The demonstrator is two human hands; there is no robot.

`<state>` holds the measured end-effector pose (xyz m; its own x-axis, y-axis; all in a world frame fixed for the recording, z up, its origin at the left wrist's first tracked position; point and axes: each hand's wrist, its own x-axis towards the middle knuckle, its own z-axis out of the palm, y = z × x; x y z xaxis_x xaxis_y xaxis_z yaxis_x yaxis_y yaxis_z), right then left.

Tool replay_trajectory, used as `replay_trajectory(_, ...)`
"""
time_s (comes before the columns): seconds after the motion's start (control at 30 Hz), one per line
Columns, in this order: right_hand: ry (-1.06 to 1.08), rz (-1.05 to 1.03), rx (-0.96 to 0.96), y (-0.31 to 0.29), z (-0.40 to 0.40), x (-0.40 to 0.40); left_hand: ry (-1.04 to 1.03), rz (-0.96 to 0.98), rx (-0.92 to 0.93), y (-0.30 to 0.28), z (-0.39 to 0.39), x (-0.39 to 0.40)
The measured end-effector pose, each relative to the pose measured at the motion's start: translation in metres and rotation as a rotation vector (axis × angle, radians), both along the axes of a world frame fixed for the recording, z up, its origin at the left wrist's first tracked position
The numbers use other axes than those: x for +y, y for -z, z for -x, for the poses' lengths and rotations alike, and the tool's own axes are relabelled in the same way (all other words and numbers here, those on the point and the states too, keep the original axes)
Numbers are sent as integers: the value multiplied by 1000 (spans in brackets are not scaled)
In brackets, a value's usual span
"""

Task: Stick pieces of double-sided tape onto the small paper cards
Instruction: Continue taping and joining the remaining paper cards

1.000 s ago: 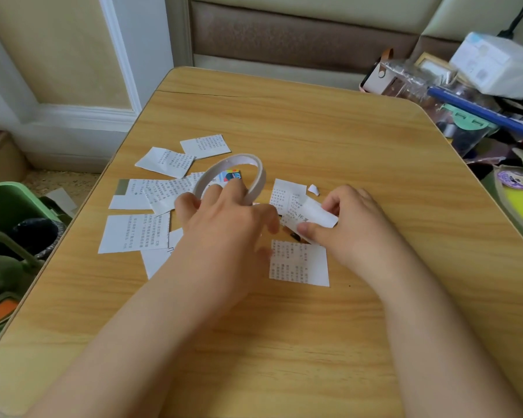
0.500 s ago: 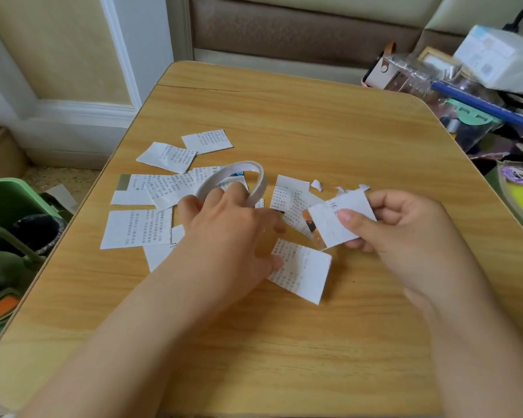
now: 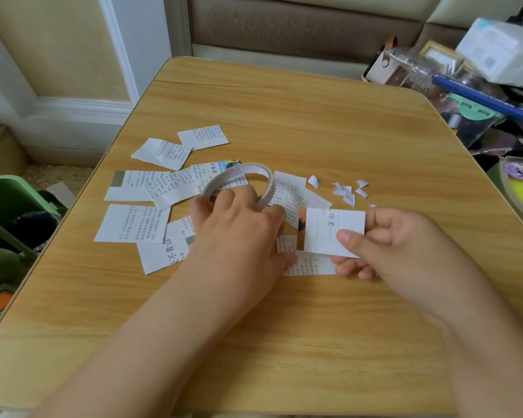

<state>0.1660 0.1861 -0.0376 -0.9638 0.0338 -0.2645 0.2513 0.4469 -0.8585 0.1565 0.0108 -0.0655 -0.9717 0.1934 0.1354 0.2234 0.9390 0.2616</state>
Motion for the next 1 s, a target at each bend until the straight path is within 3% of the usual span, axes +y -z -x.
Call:
replay_trajectory(0.17, 10, -196, 65, -1, -1, 3, -10, -56, -33, -1, 3, -4)
replay_trajectory(0.4, 44, -78, 11, -1, 3, 2, -18, -75, -41, -3, 6, -10)
replay_trajectory(1.0, -75, -384, 70, 10, 4, -7, -13, -103, -50, -1, 7, -11)
